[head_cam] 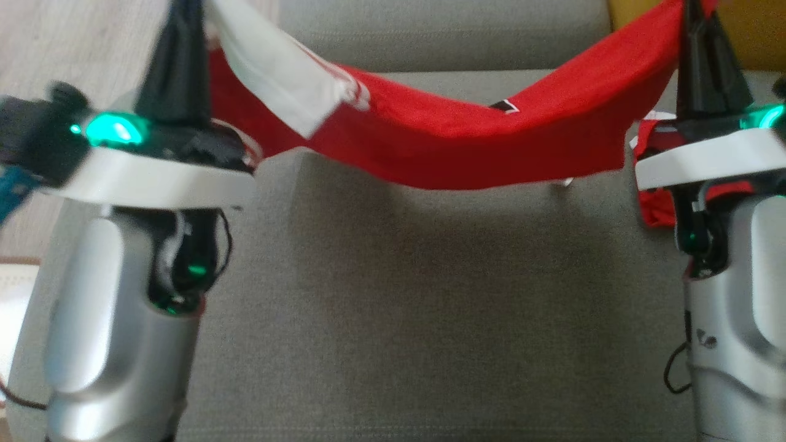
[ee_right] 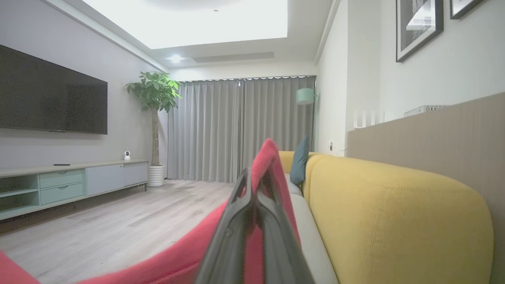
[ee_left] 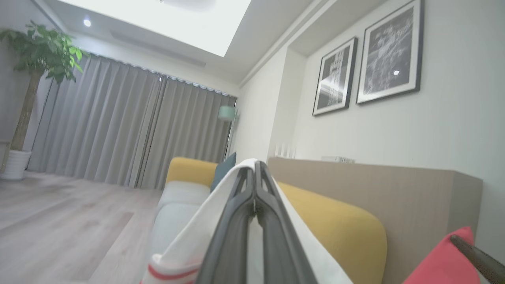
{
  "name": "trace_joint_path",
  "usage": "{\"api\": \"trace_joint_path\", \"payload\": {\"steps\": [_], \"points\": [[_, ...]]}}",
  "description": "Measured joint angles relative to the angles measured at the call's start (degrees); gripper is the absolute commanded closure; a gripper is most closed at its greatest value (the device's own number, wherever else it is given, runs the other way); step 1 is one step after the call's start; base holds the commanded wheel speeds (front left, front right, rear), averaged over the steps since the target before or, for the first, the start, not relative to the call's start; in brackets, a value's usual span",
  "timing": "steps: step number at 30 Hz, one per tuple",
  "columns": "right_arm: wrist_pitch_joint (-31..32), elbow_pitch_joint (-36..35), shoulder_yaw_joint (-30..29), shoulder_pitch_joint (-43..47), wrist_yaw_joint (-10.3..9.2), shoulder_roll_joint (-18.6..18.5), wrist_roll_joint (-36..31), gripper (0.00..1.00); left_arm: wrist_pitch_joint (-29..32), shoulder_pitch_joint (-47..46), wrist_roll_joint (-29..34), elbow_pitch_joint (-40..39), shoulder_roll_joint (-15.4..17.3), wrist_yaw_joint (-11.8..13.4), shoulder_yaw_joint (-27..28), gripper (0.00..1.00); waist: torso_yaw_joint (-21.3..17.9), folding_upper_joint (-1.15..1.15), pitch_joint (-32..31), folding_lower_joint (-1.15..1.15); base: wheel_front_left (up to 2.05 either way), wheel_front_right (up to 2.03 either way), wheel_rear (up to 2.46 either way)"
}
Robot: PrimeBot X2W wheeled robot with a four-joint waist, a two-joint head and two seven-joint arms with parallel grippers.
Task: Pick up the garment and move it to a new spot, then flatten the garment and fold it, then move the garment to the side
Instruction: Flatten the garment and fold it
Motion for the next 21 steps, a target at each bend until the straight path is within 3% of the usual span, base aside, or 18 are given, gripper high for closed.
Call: {"api": "trace_joint_path", "payload": {"steps": [7,15,21], "points": [[4.3,-7.8,0.8,0.3,0.00,-0.7,0.1,1.00,1.1,-2.1,-0.9,-8.3,0.4,2.7,3.4,1.00,-0.6,0.00,-2.9,0.00,0.00,0.00,0.00],[11.7,-20.2,-2.0,9.9,0.00,-0.1,1.8,1.00,4.9,-1.3,-0.8,-18.6,1.9,5.7,4.9,1.00,-0.6,0.00,-3.5,0.00,0.00,0.00,0.00],[16.9,-23.7,-2.5,10.1,0.00,0.3,4.8,1.00,8.8,-2.0,-0.5,-18.5,4.0,7.0,6.8,1.00,-0.8,0.00,-0.8,0.00,0.00,0.00,0.00]]}}
